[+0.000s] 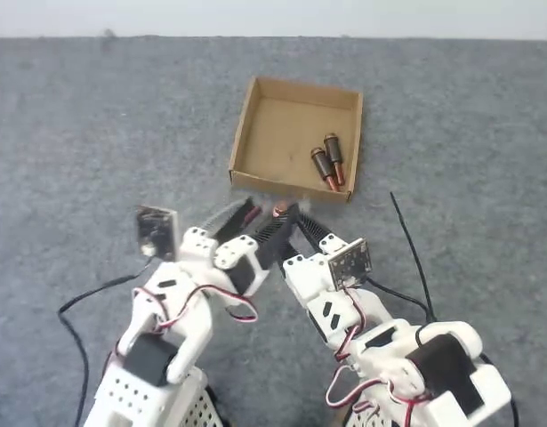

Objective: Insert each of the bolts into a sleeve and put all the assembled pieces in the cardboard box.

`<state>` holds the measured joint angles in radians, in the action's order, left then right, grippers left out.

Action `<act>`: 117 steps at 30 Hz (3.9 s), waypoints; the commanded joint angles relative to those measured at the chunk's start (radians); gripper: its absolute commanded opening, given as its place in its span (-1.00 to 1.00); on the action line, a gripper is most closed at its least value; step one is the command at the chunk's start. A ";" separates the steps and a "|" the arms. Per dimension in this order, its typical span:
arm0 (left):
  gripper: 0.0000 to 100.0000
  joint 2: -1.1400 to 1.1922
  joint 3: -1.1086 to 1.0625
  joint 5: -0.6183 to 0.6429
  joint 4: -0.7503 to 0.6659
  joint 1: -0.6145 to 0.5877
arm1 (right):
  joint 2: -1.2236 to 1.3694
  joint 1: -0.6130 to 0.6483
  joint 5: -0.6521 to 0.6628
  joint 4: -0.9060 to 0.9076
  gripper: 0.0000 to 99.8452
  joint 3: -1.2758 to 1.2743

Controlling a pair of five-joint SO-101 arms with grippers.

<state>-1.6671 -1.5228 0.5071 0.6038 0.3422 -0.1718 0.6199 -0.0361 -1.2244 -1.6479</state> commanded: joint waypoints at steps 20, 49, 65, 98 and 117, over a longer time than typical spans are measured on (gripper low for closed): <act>-0.98 -0.153 0.007 -0.226 0.338 -0.480 | -0.051 -0.010 -0.006 -0.002 -0.99 -0.021; -0.98 -0.143 -0.163 -0.585 0.474 -0.675 | -0.064 -0.202 0.193 0.177 -0.99 0.155; -0.98 -0.143 -0.163 -0.586 0.471 -0.675 | -0.048 -0.288 0.187 1.121 -0.99 0.793; -0.98 -0.143 -0.163 -0.588 0.468 -0.675 | 0.759 -0.283 0.192 1.876 -0.79 1.849; -0.98 -0.143 -0.163 -0.588 0.468 -0.675 | 0.492 -0.266 0.184 2.170 -0.73 1.849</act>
<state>-1.8021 -1.6947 -0.0713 1.0733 -0.3299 0.4373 0.3498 0.1496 0.8807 0.1504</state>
